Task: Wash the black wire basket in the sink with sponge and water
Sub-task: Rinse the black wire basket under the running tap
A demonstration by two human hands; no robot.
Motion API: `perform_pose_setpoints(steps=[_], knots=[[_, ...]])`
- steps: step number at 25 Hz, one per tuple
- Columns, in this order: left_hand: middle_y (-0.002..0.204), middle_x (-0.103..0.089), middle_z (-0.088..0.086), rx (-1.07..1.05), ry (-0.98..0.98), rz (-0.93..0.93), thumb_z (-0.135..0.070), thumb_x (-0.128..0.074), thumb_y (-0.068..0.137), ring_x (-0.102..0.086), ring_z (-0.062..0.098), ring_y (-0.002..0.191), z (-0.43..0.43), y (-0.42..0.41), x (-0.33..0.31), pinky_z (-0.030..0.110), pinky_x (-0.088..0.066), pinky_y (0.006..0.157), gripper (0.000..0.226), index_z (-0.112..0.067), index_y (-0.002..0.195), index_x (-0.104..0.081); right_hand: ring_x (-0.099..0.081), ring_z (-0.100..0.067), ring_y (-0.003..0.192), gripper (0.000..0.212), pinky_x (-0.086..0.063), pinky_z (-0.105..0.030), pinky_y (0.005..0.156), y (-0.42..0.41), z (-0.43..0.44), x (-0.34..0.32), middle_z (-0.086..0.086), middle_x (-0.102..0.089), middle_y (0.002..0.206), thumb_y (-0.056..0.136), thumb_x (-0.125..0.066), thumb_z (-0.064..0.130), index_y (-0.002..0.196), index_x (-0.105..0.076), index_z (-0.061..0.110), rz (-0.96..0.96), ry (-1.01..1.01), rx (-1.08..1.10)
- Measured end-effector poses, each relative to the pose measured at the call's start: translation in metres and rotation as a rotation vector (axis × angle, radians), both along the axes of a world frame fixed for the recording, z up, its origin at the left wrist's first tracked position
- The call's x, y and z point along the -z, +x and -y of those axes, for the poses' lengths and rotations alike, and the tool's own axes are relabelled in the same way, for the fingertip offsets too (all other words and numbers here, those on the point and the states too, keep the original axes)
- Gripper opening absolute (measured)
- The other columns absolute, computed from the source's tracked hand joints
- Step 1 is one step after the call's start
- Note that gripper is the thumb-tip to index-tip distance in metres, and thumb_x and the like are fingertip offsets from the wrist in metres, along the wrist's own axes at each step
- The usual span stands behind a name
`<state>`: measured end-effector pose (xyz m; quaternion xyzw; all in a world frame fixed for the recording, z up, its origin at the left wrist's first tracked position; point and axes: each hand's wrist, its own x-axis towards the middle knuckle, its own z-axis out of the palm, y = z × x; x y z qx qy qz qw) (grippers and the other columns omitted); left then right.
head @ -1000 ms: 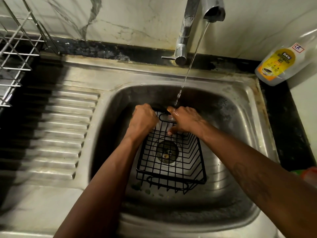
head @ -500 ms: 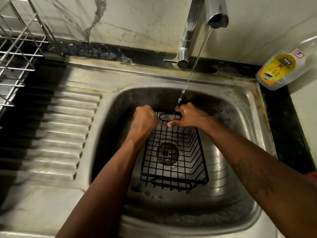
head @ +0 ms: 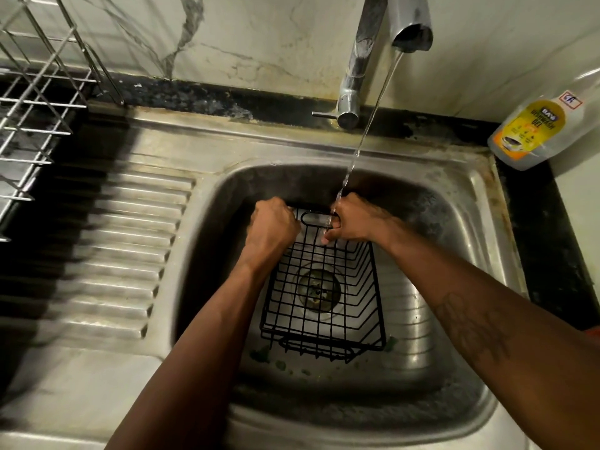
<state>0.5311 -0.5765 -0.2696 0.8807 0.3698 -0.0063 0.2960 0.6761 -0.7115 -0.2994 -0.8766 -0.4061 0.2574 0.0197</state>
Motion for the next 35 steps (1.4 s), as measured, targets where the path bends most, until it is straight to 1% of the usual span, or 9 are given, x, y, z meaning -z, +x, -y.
perform_pose_setpoints(steps=[2,8,14,17,20,27,29,32,35], knots=[[0.062,-0.064,0.004,-0.002,-0.013,0.009,-0.02,-0.056,0.095,-0.061,0.014,0.051,-0.001,0.0,0.002,0.02,-0.043,0.045,0.034,-0.014,0.062,-0.058,-0.062,-0.02,0.084,0.049,-0.058,-0.04,0.075,-0.007,-0.003,-0.001,0.001,-0.06,0.09,0.068,-0.086,0.058,0.086,-0.06,0.02,0.046,0.0,0.024],[0.06,-0.062,0.003,-0.01,0.028,0.013,-0.026,-0.053,0.096,-0.061,0.016,0.052,-0.005,-0.003,0.005,0.023,-0.047,0.047,0.034,-0.01,0.066,-0.06,-0.064,-0.027,0.085,0.029,-0.05,-0.036,0.07,-0.005,-0.005,-0.014,-0.012,-0.064,0.1,0.103,-0.054,0.038,0.11,-0.061,0.011,-0.033,-0.025,-0.054],[0.059,-0.063,0.003,-0.012,0.047,0.023,-0.031,-0.052,0.093,-0.064,0.017,0.051,-0.008,-0.003,0.01,0.029,-0.058,0.049,0.033,-0.011,0.068,-0.061,-0.061,-0.019,0.086,0.037,-0.05,-0.032,0.073,-0.015,-0.002,-0.009,0.003,-0.057,0.088,0.073,-0.091,0.03,0.086,-0.057,0.022,0.038,-0.01,0.032],[0.058,-0.063,0.002,-0.01,0.045,0.022,-0.027,-0.053,0.095,-0.062,0.015,0.049,-0.008,-0.003,0.01,0.028,-0.057,0.048,0.032,-0.012,0.068,-0.061,-0.061,-0.02,0.092,0.023,-0.05,-0.036,0.075,-0.007,-0.002,-0.011,-0.001,-0.058,0.103,0.087,-0.077,0.032,0.098,-0.061,0.021,0.028,-0.012,-0.017],[0.061,-0.063,0.002,-0.013,0.018,0.03,-0.03,-0.052,0.096,-0.063,0.016,0.053,-0.008,-0.003,0.009,0.03,-0.059,0.053,0.032,-0.014,0.07,-0.061,-0.073,-0.016,0.074,0.017,-0.062,-0.038,0.071,-0.002,0.002,-0.009,-0.007,-0.069,0.1,0.101,-0.06,0.028,0.116,-0.06,0.02,-0.218,0.05,0.057],[0.06,-0.059,0.001,-0.033,0.04,0.037,-0.024,-0.049,0.098,-0.057,0.013,0.05,-0.003,-0.009,0.005,0.024,-0.046,0.046,0.032,-0.009,0.072,-0.06,-0.065,-0.015,0.082,0.038,-0.053,-0.03,0.071,-0.014,-0.003,-0.001,0.002,-0.064,0.087,0.075,-0.089,0.031,0.102,-0.067,0.016,0.005,0.188,0.369],[0.06,-0.056,0.0,-0.021,0.057,0.03,-0.02,-0.048,0.099,-0.055,0.015,0.051,-0.001,-0.013,0.004,0.025,-0.044,0.045,0.035,-0.007,0.068,-0.055,-0.068,-0.018,0.08,0.031,-0.059,-0.035,0.074,-0.02,-0.003,0.006,-0.003,-0.068,0.092,0.082,-0.083,0.035,0.102,-0.07,0.016,-0.088,0.284,0.509],[0.056,-0.056,-0.001,0.012,0.076,0.008,-0.018,-0.047,0.099,-0.057,0.014,0.048,-0.001,-0.019,0.005,0.021,-0.039,0.039,0.038,-0.01,0.063,-0.056,-0.069,-0.022,0.08,0.022,-0.061,-0.042,0.079,-0.024,0.004,0.004,-0.01,-0.068,0.096,0.099,-0.062,0.039,0.105,-0.07,0.019,-0.168,0.273,0.406],[0.078,-0.058,0.011,0.033,0.077,-0.035,-0.014,-0.052,0.096,-0.058,0.029,0.073,0.003,-0.021,0.003,0.031,-0.043,0.061,0.021,-0.003,0.086,-0.067,-0.063,-0.016,0.082,0.024,-0.054,-0.033,0.075,-0.023,0.008,-0.005,-0.007,-0.069,0.101,0.102,-0.058,0.032,0.121,-0.067,0.02,-0.106,0.262,0.321]])
